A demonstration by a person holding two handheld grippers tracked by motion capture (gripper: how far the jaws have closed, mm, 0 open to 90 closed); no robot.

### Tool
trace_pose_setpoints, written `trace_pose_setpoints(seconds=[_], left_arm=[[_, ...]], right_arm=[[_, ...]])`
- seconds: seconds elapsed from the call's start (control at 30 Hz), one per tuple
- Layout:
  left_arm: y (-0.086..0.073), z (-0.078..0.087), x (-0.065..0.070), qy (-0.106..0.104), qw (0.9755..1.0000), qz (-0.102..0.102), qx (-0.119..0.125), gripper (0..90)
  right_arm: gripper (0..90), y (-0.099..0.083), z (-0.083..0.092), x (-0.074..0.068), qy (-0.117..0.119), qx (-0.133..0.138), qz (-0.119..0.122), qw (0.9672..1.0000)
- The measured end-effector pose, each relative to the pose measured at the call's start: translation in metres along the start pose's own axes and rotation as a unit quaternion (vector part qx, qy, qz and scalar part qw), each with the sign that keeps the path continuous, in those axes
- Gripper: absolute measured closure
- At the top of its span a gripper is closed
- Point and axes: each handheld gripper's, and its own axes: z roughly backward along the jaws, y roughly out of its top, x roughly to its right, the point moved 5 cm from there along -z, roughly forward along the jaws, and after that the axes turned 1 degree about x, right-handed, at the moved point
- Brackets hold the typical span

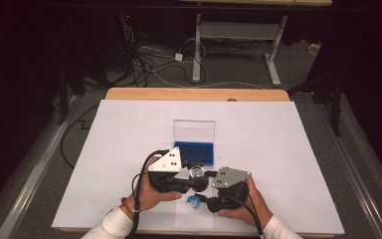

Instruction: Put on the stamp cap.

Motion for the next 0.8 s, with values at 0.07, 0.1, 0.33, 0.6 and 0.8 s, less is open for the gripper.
trace_pose_setpoints(seconds=[0.07, 0.1, 0.33, 0.6, 0.8], left_arm=[[0.000, 0.001, -0.001, 0.001, 1.0000, 0.001, -0.001, 54.2], [0.000, 0.001, -0.002, 0.004, 1.0000, 0.001, -0.001, 54.2], [-0.001, 0.005, -0.004, 0.013, 0.9999, 0.000, -0.002, 54.2], [-0.004, 0.011, -0.007, 0.021, 0.9997, -0.001, -0.007, 54.2], [-0.005, 0.015, -0.007, 0.028, 0.9996, -0.005, -0.009, 54.2]], right_arm=[[22.9, -0.001, -0.001, -0.001, -0.005, -0.011, 0.003, 0.9999], [22.9, -0.002, -0.001, -0.001, -0.005, -0.013, 0.007, 0.9999], [22.8, -0.003, 0.000, 0.000, -0.009, -0.014, 0.008, 0.9998], [22.5, -0.002, 0.008, 0.005, -0.027, -0.001, 0.009, 0.9996], [23.0, -0.002, 0.014, 0.007, -0.038, 0.004, 0.013, 0.9992]])
